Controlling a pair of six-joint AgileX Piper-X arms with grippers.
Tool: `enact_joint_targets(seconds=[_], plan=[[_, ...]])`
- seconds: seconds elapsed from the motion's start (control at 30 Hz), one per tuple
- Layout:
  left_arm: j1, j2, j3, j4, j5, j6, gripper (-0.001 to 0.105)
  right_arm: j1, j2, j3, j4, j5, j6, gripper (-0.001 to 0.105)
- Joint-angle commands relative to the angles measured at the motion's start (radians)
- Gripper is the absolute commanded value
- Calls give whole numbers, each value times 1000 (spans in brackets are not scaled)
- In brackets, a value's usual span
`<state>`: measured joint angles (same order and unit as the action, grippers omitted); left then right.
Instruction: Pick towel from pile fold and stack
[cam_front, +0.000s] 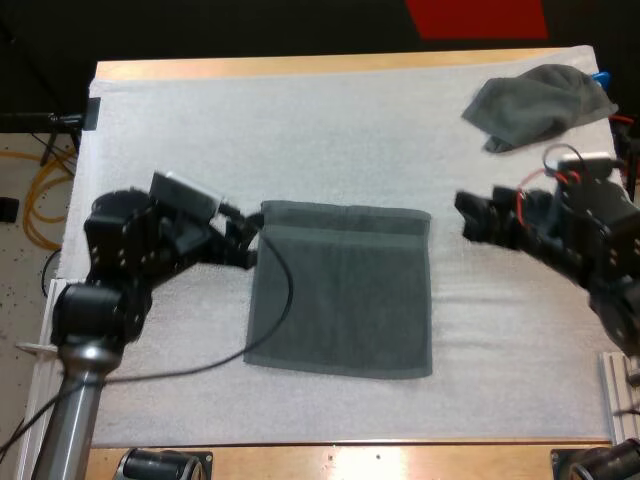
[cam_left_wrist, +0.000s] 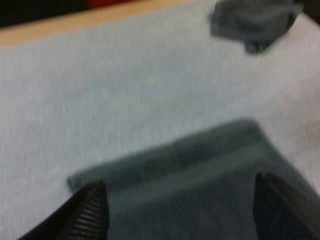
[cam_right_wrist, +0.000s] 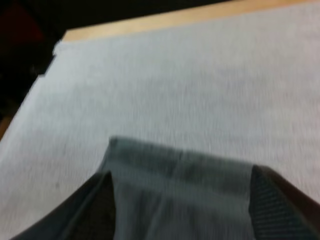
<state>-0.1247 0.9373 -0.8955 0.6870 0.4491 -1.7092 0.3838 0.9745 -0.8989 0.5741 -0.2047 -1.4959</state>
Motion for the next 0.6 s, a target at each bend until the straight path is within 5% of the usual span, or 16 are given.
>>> enact_joint_targets(seconds=[0.0, 0.23, 0.57], plan=[[1, -39, -6, 74, -12, 13, 61, 10, -36, -9, 77, -2, -13, 57], [1, -225, -6, 234, -40, 62, 61, 148, -155, 1, 391, 69, 15, 57], [1, -344, 21, 436, -59, 62, 65, 262, -161, 157, 473, 70, 288, 57]])
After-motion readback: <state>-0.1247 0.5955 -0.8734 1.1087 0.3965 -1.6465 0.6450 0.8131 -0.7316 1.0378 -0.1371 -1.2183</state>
